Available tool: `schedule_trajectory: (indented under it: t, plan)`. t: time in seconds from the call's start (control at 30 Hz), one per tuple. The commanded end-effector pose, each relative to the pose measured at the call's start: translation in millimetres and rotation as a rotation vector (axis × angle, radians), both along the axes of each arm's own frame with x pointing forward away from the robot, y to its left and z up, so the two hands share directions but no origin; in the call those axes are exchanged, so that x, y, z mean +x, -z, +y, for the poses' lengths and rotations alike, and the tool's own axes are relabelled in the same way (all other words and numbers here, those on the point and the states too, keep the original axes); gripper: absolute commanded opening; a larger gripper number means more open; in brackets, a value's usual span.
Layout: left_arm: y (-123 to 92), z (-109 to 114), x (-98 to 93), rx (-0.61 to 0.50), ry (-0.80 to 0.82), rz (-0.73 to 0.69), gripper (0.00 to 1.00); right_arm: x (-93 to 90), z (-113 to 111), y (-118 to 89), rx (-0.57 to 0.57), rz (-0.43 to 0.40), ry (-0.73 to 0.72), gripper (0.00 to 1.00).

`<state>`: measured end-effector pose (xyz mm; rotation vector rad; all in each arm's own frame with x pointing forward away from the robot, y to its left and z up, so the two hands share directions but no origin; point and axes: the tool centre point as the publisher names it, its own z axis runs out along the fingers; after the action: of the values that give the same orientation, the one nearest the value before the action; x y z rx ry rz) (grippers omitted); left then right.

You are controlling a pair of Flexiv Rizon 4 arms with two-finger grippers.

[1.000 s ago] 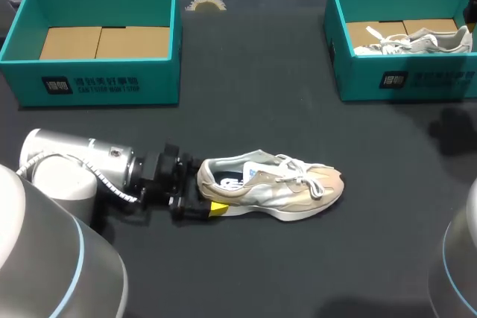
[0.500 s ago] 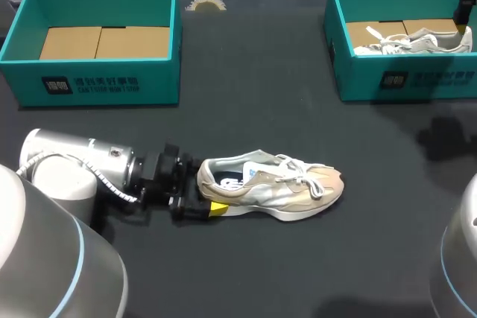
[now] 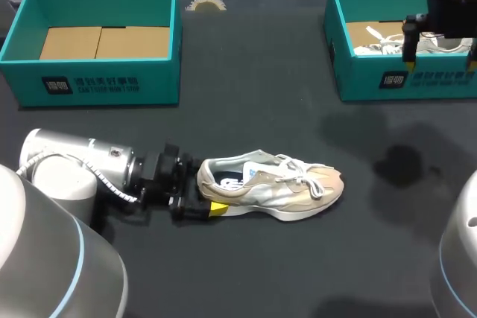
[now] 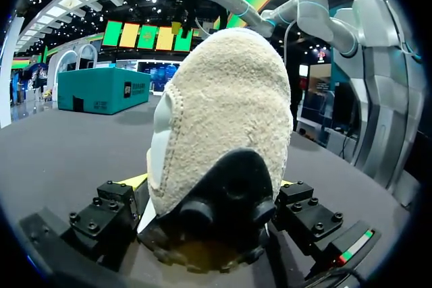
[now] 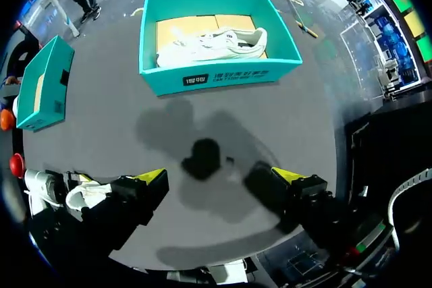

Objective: Take the shoe out of the shoebox, open the shoe tongue, remove and reinsert the insole, then place the shoe into the shoebox

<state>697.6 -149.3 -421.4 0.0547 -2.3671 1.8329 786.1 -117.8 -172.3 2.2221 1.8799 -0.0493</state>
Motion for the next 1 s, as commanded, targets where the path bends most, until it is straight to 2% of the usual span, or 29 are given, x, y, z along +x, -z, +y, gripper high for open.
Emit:
schedule_trajectory:
  t: [0.03, 0.63, 0.83, 1.0]
  plan:
    - [4.2, 2.8, -3.0, 0.001, -0.001, 0.0, 0.0, 0.4, 0.9, 1.1, -0.002, 0.0, 0.002, 1.0]
    - [4.2, 2.8, -3.0, 0.001, -0.001, 0.0, 0.0, 0.4, 0.9, 1.1, -0.002, 0.0, 0.002, 1.0]
    - [4.2, 2.8, -3.0, 0.001, -0.001, 0.0, 0.0, -32.8, 21.4, -1.4, 0.023, -0.013, 0.001, 1.0]
    - [4.2, 2.8, -3.0, 0.001, -0.001, 0.0, 0.0, -61.0, 50.5, -1.0, 0.053, -0.014, -0.007, 1.0]
